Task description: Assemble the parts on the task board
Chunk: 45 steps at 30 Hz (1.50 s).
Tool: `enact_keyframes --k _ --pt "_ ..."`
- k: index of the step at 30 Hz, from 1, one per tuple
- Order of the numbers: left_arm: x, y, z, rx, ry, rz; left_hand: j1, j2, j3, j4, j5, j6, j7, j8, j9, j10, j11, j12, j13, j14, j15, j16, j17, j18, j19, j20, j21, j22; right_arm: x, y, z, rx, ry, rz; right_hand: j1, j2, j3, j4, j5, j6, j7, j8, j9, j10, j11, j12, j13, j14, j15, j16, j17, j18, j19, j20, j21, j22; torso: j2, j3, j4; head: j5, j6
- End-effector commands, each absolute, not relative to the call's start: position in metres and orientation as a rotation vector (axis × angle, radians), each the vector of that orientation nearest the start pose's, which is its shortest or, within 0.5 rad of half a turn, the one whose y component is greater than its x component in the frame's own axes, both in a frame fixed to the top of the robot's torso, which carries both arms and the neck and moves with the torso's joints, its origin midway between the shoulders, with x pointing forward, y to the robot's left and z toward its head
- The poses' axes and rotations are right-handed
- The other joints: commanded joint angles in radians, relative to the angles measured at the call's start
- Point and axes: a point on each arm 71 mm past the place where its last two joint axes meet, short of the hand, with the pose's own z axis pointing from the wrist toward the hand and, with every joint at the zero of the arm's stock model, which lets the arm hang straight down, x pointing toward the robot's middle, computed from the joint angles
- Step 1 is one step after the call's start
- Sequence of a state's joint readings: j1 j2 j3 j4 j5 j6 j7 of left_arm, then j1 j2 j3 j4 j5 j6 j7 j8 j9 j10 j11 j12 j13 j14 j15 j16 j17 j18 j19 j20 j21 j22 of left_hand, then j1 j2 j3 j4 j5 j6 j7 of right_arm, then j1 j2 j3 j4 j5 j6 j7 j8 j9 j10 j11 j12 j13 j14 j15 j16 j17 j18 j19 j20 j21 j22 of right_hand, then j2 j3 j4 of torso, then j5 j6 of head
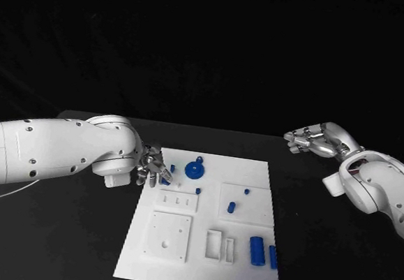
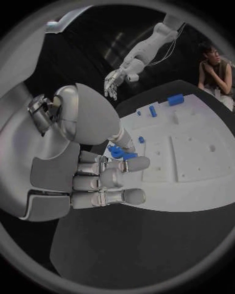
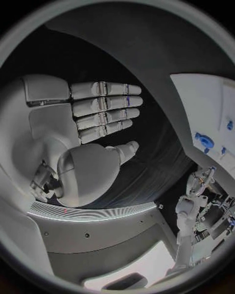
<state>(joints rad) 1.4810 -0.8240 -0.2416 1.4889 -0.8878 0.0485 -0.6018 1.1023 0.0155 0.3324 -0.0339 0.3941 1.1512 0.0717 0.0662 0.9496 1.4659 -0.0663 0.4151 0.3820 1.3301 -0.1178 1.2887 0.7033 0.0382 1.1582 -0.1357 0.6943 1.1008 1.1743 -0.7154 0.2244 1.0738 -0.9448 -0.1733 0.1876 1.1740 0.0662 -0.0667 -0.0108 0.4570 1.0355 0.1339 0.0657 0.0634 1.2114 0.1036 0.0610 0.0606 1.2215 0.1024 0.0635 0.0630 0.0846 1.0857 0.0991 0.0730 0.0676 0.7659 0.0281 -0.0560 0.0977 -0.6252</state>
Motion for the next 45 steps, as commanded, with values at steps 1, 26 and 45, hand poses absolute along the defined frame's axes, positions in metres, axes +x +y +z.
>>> enact_keyframes --k 1,26,45 --pt "0.503 0.231 -0.167 -0.324 2.250 -0.276 -0.009 0.001 0.140 -0.145 0.008 0.085 -0.079 0.003 0.000 0.042 -0.009 0.006 0.001 0.008 0.000 0.000 0.009 0.000 0.010 0.001 -0.006 0.007 0.574 -0.274 -0.137 0.389 1.527 1.009 0.004 -0.006 0.007 0.002 -0.003 -0.004 0.004 -0.004 -0.001 -0.008 0.001 -0.003 -0.001 -0.010 0.001 -0.002 -0.001 0.006 -0.005 0.008 0.004 -0.001 0.001 -0.0007 -0.0008 0.002 -0.007" --pt "0.496 0.206 -0.188 -0.322 2.201 -0.341 -0.039 -0.005 0.132 -0.156 0.019 0.154 -0.097 0.000 -0.033 0.049 -0.014 0.111 -0.033 0.086 -0.001 -0.006 0.186 0.000 0.085 0.005 -0.125 0.146 0.574 -0.269 -0.138 0.394 1.540 0.995 0.001 -0.009 0.017 0.005 -0.008 -0.009 0.006 -0.004 -0.001 -0.017 0.004 -0.002 -0.001 -0.019 0.004 -0.002 -0.001 0.007 -0.014 0.011 0.006 0.000 0.000 0.0007 -0.0015 -0.015 -0.017" --pt "0.496 0.193 -0.196 -0.245 2.253 -0.329 -0.042 -0.001 0.134 -0.158 0.021 0.162 -0.099 0.001 -0.013 0.050 -0.011 0.121 -0.038 0.089 0.001 -0.009 0.212 0.001 0.098 0.009 -0.167 0.190 0.574 -0.265 -0.138 0.403 1.543 0.969 -0.010 -0.041 0.123 0.011 0.011 -0.015 0.009 -0.004 -0.001 -0.033 0.008 -0.003 -0.001 -0.035 0.010 -0.002 -0.001 0.007 -0.030 0.016 0.005 -0.001 -0.001 -0.0001 -0.0006 -0.014 -0.013"
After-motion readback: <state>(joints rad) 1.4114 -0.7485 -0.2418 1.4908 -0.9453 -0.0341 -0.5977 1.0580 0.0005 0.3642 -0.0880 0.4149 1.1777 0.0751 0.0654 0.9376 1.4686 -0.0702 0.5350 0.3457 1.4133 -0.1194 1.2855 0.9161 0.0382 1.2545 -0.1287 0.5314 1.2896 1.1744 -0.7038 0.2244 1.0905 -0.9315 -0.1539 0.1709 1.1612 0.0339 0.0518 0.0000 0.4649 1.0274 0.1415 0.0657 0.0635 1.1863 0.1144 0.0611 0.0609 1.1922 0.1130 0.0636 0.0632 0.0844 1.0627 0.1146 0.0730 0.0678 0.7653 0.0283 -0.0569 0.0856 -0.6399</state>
